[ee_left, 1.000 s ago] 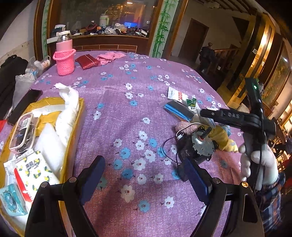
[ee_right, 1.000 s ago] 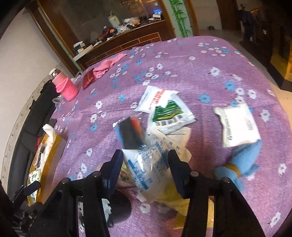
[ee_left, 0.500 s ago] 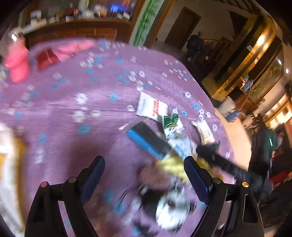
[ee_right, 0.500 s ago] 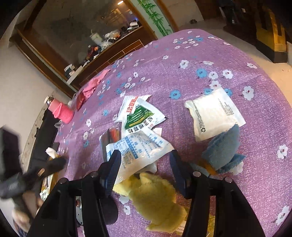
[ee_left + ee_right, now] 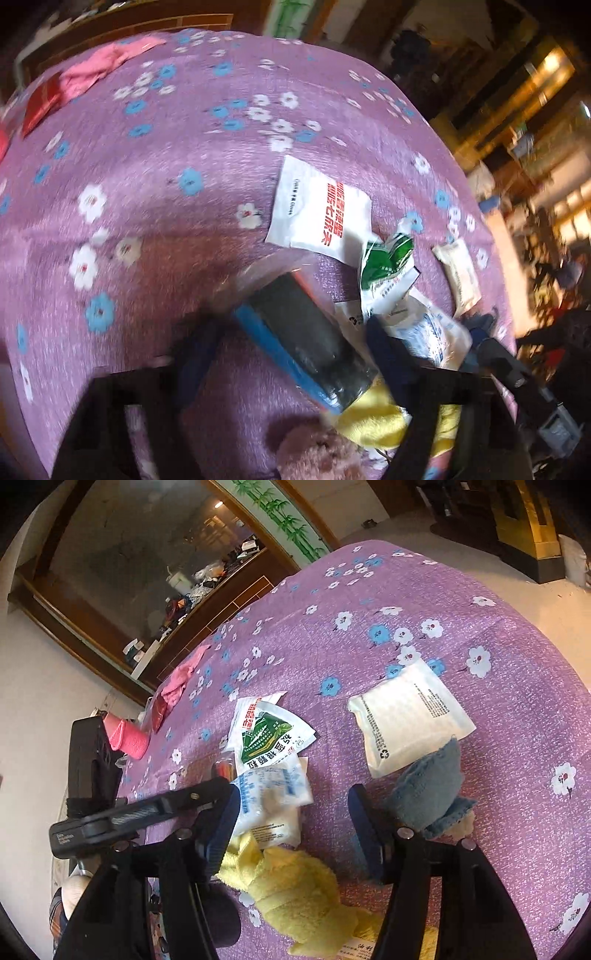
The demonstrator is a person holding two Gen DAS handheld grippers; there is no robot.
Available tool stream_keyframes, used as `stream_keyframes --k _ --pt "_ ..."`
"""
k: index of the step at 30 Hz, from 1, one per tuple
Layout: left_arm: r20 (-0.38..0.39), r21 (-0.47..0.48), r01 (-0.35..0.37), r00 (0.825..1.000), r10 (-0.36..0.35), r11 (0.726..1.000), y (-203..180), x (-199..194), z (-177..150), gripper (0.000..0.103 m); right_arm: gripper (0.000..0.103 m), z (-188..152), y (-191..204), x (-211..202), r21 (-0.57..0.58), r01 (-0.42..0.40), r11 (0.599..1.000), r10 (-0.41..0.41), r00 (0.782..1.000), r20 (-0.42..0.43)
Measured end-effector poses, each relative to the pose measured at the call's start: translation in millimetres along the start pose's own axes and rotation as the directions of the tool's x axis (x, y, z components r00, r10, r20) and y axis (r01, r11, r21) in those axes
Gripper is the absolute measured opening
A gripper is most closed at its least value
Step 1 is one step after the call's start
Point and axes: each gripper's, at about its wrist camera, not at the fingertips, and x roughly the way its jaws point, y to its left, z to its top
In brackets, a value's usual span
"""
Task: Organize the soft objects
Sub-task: 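Grasp the black-and-blue pouch with the left tool while the right grasps a white sachet, then carry the pouch and sachet into the white box and open both tools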
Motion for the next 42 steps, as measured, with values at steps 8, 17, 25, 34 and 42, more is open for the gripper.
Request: stream_keyframes --k 8,17,25,34,42 --pt "0.029 0.138 0.04 0.999 -0.044 0.99 -11.2 -5.1 -3.5 0.038 0.061 -1.3 4.3 8.0 -0.009 -0.021 1.0 0.021 1.0 -0.018" --pt "0.028 0.17 0.031 0.999 -0.036 0.985 -9.8 -12.1 -13.6 0.037 0.065 -3.0 30.3 36.7 -0.063 -0.078 0.995 0.071 0.992 -0.107" --pt "0.049 0.195 -0.013 0.999 0.003 0.981 -19.9 -10.7 -15.5 0.037 0.018 -3.6 30.8 28.4 -0.088 -0.121 0.989 0.118 0.992 -0.037" --pt "0.157 0.144 0.0 0.987 -0.023 0.99 -9.5 -64.9 -27.5 0.035 0.016 -2.0 37.1 3.1 -0.102 -0.17 0.98 0.175 0.984 0.043" --pt "0.231 0.11 0.005 0.973 -0.03 0.994 13.4 -119.3 -63.2 0.035 0.016 -12.5 54.9 -29.8 -0.121 -0.2 0.972 0.209 0.975 0.072"
